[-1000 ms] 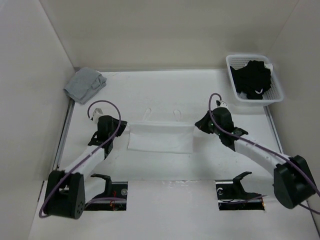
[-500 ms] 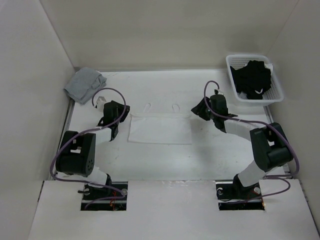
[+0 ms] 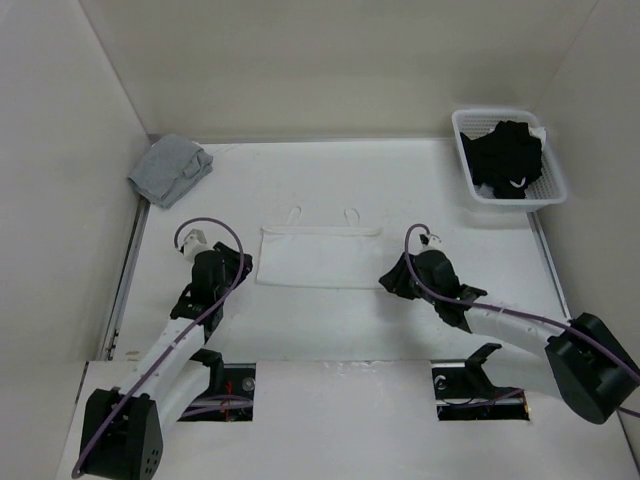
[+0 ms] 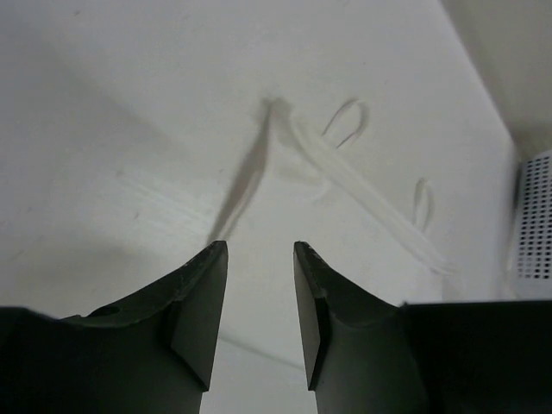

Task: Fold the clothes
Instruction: Fold the tank top

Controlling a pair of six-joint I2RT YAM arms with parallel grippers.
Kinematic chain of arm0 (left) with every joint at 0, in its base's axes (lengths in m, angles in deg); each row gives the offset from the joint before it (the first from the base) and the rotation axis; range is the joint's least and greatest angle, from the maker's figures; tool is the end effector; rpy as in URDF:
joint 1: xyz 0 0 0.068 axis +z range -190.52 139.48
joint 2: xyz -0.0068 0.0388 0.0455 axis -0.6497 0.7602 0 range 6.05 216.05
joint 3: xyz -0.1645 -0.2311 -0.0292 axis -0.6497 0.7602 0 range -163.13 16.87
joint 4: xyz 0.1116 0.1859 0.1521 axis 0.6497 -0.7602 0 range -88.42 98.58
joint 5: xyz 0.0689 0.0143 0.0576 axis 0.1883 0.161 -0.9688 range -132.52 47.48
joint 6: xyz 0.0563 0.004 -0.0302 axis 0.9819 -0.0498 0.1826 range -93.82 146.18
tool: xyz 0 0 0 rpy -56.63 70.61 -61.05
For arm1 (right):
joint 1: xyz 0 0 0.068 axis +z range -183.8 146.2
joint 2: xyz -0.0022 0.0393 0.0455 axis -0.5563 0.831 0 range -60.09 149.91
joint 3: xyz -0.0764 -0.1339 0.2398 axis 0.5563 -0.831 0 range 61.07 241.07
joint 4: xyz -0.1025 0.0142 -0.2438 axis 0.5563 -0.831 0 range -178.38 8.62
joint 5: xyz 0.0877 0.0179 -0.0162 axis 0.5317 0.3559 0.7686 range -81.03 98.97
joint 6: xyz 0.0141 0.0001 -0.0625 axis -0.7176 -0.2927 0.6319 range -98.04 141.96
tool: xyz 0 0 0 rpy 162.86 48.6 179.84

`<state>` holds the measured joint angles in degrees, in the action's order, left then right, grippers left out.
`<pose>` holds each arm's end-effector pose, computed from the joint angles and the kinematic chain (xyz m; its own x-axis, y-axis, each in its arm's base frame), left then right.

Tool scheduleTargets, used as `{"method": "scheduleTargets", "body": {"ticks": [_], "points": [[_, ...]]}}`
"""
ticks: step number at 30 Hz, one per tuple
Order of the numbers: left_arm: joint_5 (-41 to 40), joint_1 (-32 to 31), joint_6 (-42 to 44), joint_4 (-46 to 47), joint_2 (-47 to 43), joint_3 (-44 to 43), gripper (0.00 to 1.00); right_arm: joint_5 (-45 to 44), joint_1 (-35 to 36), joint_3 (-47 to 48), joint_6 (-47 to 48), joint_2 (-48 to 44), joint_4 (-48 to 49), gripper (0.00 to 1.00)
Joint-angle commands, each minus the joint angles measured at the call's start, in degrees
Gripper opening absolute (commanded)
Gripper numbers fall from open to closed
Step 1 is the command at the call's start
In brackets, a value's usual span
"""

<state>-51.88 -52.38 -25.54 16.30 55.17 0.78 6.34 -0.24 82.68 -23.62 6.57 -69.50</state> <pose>0.1888 -0.0314 0.1850 -0.3053 -0.7273 -0.6146 -0.2919 0.6858 -0.6666 0.1946 0.1264 0.1664 -0.6906 0.3981 -0.6038 -0.0385 0.8135 0.5803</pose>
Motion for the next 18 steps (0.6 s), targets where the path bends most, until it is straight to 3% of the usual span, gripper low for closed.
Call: {"method": "scheduleTargets", "body": {"ticks": [1, 6, 11, 18], "points": [[0.92, -0.14, 2.68, -12.03, -3.24, 1.59, 0.37, -4.22, 2.69, -2.18, -1.87, -3.28, -2.03, 0.4], [3.3, -0.84, 2.59, -9.84, 1.05, 2.3, 0.38, -2.91, 2.87, -2.1, -2.93, -1.89, -1.42, 0.45], [5.93, -1.02, 2.51, -6.24, 5.89, 2.91, 0.38, -3.52, 3.04, -0.6, -3.55, 2.51, -1.07, 0.4], [7.08, -0.4, 2.42, -5.62, 5.37, 3.53, 0.37, -3.69, 3.04, -0.95, -4.25, 3.57, 0.08, 0.39]]}}
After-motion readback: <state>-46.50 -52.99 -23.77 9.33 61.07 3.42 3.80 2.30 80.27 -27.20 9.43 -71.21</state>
